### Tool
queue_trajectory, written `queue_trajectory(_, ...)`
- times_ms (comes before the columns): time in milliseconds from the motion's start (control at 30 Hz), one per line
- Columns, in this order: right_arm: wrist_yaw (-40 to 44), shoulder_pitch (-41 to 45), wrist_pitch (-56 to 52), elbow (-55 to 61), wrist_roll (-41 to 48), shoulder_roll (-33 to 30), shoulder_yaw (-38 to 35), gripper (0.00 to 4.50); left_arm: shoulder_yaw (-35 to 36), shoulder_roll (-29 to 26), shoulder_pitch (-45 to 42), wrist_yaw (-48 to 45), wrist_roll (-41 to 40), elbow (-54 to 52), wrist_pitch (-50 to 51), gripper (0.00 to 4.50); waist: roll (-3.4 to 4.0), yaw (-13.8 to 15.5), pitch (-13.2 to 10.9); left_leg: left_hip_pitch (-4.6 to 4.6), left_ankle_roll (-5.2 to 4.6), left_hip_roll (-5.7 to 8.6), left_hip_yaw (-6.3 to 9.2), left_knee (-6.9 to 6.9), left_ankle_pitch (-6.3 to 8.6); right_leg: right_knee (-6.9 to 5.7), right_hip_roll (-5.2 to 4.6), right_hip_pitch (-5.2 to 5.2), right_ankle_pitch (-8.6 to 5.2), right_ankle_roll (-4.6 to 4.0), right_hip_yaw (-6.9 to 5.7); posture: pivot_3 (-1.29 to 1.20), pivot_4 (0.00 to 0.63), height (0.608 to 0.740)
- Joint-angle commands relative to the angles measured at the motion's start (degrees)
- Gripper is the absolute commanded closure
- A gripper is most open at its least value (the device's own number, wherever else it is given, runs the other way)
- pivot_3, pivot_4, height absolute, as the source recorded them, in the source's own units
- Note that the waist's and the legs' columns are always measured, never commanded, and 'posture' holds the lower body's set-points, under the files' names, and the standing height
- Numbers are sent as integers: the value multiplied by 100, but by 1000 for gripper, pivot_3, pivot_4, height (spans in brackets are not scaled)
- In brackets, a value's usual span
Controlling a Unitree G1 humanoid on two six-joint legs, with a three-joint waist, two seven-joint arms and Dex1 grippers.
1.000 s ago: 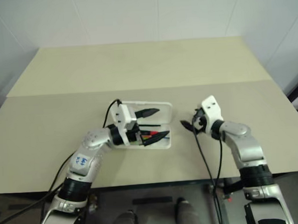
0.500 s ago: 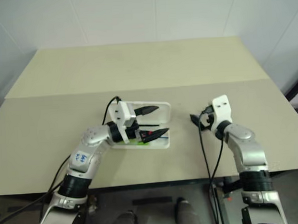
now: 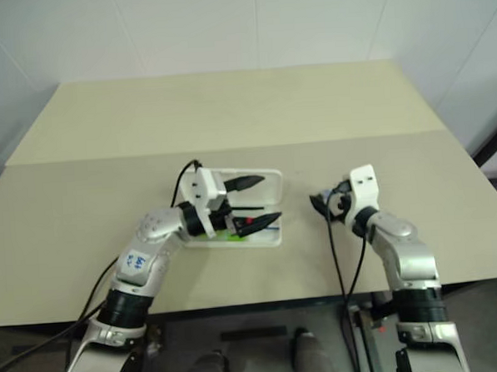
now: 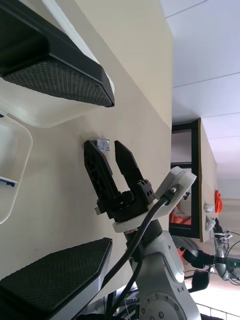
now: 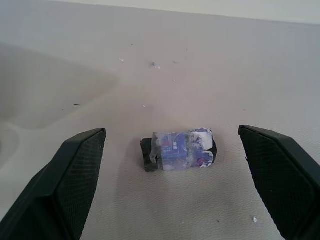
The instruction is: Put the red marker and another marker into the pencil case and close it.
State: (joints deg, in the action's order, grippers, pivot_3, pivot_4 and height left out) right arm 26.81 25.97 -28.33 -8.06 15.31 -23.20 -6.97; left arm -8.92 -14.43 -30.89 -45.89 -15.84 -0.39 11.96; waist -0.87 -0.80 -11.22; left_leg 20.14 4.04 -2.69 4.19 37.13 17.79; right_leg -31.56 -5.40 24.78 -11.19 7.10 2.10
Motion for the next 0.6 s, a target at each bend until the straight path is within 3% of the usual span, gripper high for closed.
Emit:
queue_trajectory(33,24,169,245,-218,-52,42,19,0,68,-12,-76,-15,-62,-122,-71,33,0,-17,0,0,0,0,0,-1,0,0,0,-1,0,0,0,0,150,740)
queue_trajectory(400,-26,191,313,-554,-221,72,126,0,72,-37,-56,39,-41,-161,-54,33,0,-76,0,0,0,0,-2,0,0,0,1,-3,6,10,4,0,150,740)
queue_trajectory(500,-174,168,190,-606,-324,69,148,593,63,-32,-38,38,-39,-174,-67,0,0,-76,0,0,0,0,-2,0,0,-1,1,-4,4,8,5,0,150,740)
queue_trajectory(600,-204,89,173,-468,-320,81,112,1657,64,-14,-51,42,-42,-159,-85,0,0,-79,0,0,-1,0,-2,-3,0,0,1,-4,4,8,5,0,150,740)
